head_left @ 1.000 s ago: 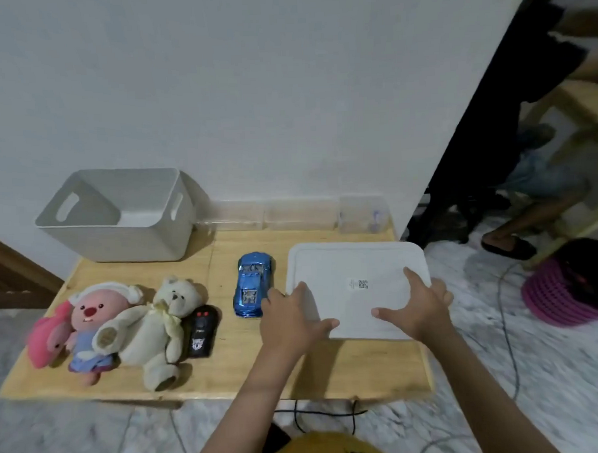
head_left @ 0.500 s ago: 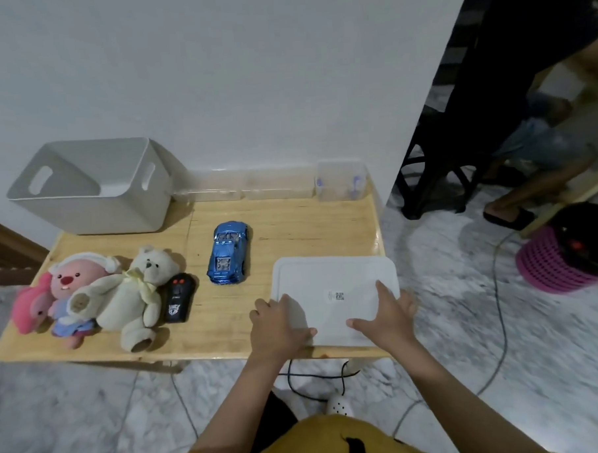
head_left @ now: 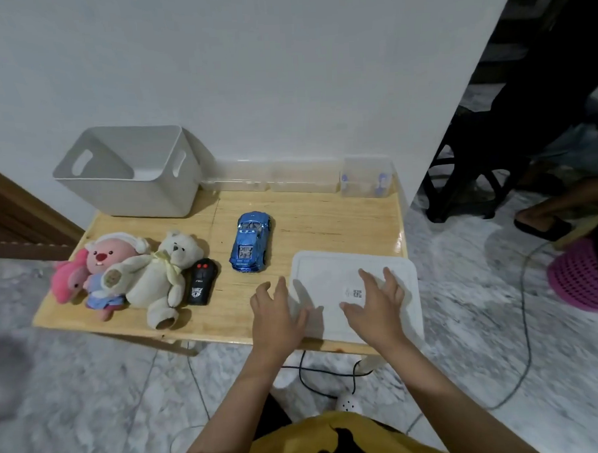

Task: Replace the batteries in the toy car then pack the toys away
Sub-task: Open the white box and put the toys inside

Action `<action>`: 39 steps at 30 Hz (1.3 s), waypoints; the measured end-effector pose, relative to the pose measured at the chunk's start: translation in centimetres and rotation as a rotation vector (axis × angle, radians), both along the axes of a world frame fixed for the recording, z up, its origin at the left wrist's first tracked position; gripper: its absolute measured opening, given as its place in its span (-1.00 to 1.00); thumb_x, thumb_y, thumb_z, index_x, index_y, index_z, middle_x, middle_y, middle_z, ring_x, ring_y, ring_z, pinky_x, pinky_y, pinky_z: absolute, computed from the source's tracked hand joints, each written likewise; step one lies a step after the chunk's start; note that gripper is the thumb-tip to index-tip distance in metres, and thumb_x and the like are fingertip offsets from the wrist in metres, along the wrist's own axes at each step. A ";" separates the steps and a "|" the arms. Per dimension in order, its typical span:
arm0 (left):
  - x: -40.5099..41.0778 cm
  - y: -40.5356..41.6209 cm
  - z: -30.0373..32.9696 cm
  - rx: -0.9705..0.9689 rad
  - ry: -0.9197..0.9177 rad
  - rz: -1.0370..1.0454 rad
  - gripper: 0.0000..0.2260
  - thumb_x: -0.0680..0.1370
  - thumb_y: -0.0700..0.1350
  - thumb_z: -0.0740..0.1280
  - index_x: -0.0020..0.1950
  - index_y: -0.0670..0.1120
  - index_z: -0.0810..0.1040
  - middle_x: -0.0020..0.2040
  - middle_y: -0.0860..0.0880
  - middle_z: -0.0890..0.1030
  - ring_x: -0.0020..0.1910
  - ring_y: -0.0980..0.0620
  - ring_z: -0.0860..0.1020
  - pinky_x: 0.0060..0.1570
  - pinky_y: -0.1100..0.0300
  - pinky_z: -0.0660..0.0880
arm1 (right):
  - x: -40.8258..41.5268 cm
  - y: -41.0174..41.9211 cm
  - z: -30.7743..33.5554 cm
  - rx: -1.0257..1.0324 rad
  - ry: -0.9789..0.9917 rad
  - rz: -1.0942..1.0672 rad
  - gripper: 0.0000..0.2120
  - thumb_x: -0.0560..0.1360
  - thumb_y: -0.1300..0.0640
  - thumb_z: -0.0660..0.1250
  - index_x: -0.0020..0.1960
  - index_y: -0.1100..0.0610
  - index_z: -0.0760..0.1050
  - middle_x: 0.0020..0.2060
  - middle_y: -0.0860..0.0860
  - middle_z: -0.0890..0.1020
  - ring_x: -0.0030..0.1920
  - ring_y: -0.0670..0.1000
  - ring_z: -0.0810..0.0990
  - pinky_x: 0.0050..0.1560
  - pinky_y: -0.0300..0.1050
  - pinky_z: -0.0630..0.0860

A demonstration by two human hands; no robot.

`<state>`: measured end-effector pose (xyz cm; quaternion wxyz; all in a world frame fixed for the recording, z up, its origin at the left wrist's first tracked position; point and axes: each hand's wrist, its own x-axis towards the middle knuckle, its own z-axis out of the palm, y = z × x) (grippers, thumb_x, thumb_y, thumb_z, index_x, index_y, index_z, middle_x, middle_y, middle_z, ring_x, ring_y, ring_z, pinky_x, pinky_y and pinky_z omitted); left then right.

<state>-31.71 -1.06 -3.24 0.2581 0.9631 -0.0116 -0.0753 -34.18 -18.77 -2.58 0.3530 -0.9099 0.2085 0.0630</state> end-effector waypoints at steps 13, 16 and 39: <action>8.8 17.9 6.2 -0.153 -0.296 0.252 -0.55 0.48 0.01 0.40 0.31 -0.13 0.46 0.32 -0.21 0.34 0.35 -0.18 0.27 0.27 -0.04 0.31 | 11.5 18.2 3.8 0.214 -0.205 0.244 -0.47 0.48 0.06 0.37 0.40 0.07 0.30 0.30 0.00 0.36 0.32 -0.02 0.34 0.17 -0.28 0.26; 11.9 24.5 7.0 -0.123 -0.315 0.263 -0.56 0.45 0.02 0.43 0.27 -0.12 0.51 0.30 -0.20 0.39 0.31 -0.19 0.32 0.27 -0.05 0.31 | 14.3 23.3 4.0 0.235 -0.148 0.286 -0.43 0.47 0.02 0.37 0.42 0.02 0.27 0.31 0.01 0.34 0.32 -0.01 0.36 0.22 -0.22 0.29; 23.6 38.6 3.7 0.102 0.092 -0.463 -0.30 0.22 0.04 0.50 0.35 0.06 0.45 0.03 0.01 0.51 -0.03 -0.07 0.50 -0.17 0.18 0.39 | 21.2 30.2 3.7 0.003 0.066 0.379 -0.33 0.22 -0.18 0.52 0.26 -0.04 0.42 0.07 0.00 0.58 0.04 0.04 0.55 0.04 0.02 0.54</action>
